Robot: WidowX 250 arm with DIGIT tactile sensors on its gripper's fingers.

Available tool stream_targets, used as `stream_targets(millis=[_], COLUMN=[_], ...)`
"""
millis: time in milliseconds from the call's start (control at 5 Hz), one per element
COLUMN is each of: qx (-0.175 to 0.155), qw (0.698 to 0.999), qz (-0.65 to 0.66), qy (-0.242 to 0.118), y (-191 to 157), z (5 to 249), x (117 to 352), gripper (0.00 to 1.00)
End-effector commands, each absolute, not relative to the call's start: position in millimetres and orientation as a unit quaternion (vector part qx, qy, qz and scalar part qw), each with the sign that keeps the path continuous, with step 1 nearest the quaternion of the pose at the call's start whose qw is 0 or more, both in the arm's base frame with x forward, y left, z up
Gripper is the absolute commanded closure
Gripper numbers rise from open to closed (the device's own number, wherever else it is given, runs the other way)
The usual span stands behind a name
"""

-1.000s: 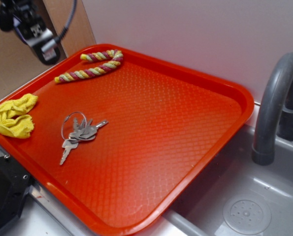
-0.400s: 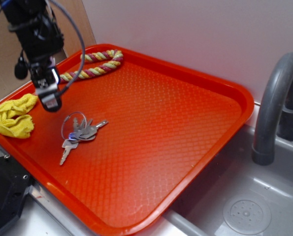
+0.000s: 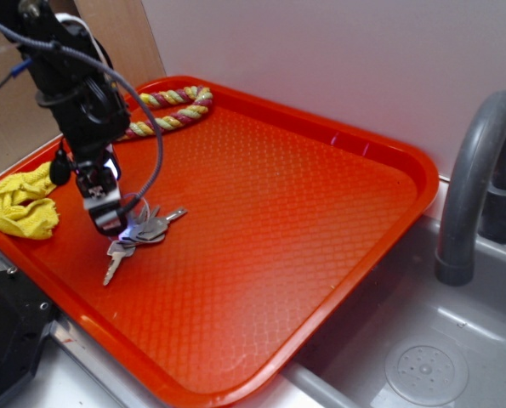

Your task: Grab the silver keys.

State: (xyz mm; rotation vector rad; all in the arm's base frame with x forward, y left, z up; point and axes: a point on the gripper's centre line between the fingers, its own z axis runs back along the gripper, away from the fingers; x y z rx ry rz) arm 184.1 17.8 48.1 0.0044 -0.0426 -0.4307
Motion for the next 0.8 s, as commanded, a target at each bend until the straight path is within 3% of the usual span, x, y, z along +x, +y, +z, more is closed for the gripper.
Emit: stream_targets(millis=[0,200,400,600], qx=[-0.008,-0.036,-0.051,-0.05], qw=[0.969,0.961,0.96,0.96], qz=[-0.242,-0.272,-0.274,-0.274], qy=[-0.048,-0.039,-0.026,-0.023], y=[13.1,12.3,12.6,11.2], z=[37.1,35.1,31.2,28.5], x=[198.9,197.3,196.5,195.5], gripper=[0.0,0.0,1.0,1.0])
